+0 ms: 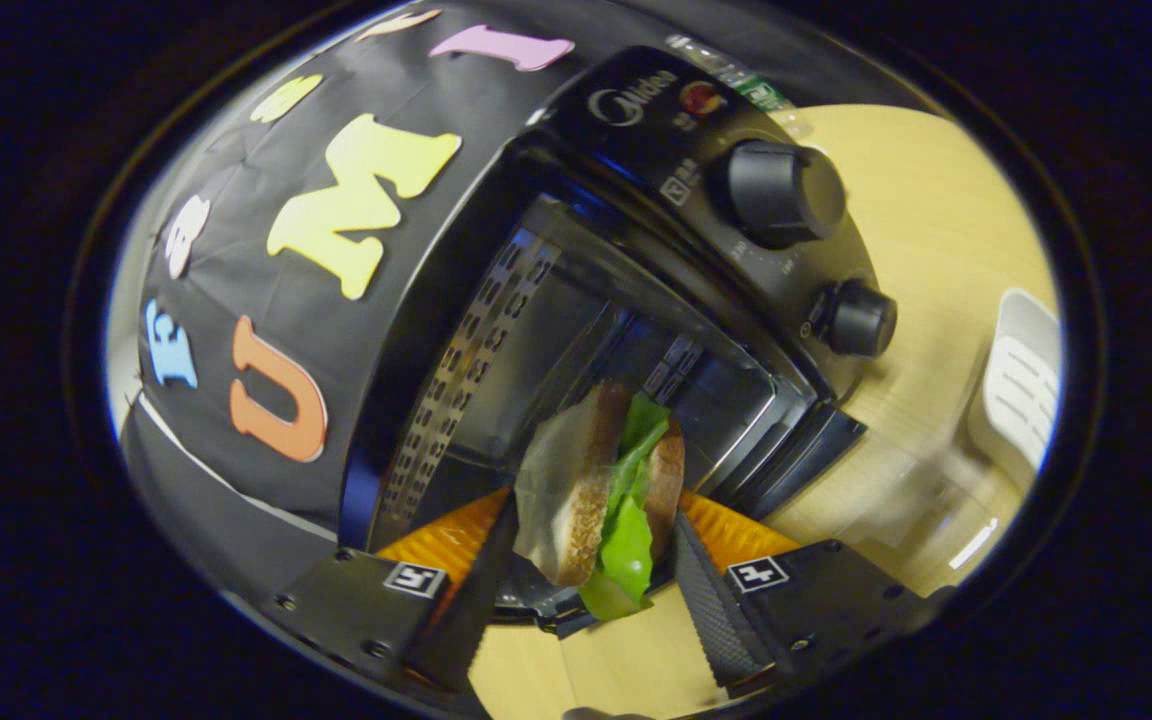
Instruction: Open the electric oven with the left hand, put the food in, and close the electric oven.
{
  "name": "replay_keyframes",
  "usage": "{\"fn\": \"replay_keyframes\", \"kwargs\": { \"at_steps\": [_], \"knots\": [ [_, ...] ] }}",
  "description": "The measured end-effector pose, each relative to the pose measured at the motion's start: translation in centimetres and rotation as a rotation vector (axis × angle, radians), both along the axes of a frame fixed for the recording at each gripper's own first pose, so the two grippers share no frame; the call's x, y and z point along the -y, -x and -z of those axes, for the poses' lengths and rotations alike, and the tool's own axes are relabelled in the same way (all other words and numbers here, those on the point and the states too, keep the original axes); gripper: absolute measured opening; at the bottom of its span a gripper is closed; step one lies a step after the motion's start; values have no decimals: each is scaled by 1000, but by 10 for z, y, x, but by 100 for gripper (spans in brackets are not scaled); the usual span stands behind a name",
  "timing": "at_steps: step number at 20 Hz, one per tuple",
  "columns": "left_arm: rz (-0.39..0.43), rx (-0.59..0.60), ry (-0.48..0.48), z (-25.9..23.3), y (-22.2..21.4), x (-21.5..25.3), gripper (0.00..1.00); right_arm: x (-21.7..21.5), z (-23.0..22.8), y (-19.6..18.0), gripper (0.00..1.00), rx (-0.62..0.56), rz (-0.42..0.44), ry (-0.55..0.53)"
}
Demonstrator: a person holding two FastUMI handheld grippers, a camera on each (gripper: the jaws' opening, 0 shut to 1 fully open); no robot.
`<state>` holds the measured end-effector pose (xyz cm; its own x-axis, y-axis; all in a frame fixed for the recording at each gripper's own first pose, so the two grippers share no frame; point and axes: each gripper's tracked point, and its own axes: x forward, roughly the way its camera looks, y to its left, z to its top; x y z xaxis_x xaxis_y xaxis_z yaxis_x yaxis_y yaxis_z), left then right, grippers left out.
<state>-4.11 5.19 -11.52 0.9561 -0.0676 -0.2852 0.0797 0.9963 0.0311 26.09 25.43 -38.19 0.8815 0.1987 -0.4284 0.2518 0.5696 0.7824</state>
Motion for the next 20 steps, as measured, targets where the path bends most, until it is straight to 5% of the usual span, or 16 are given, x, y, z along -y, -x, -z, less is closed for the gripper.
{"fn": "replay_keyframes", "kwargs": {
  "at_steps": [2,3,7,13,14,20],
  "knots": [
    [-2,5,-4,-1,1,-1,95,10,2,3,100,-18,0,107],
    [-4,3,-3,-1,2,0,95,12,2,6,93,-20,-13,167],
    [-12,10,3,-3,6,1,95,29,-8,11,100,18,-110,532],
    [-18,56,12,-16,6,3,95,41,-40,51,100,51,-159,586],
    [-21,62,15,-19,5,4,95,48,-52,60,94,65,-160,594],
    [-35,117,20,-35,4,8,95,107,-149,118,100,208,-172,754]
  ]
}}
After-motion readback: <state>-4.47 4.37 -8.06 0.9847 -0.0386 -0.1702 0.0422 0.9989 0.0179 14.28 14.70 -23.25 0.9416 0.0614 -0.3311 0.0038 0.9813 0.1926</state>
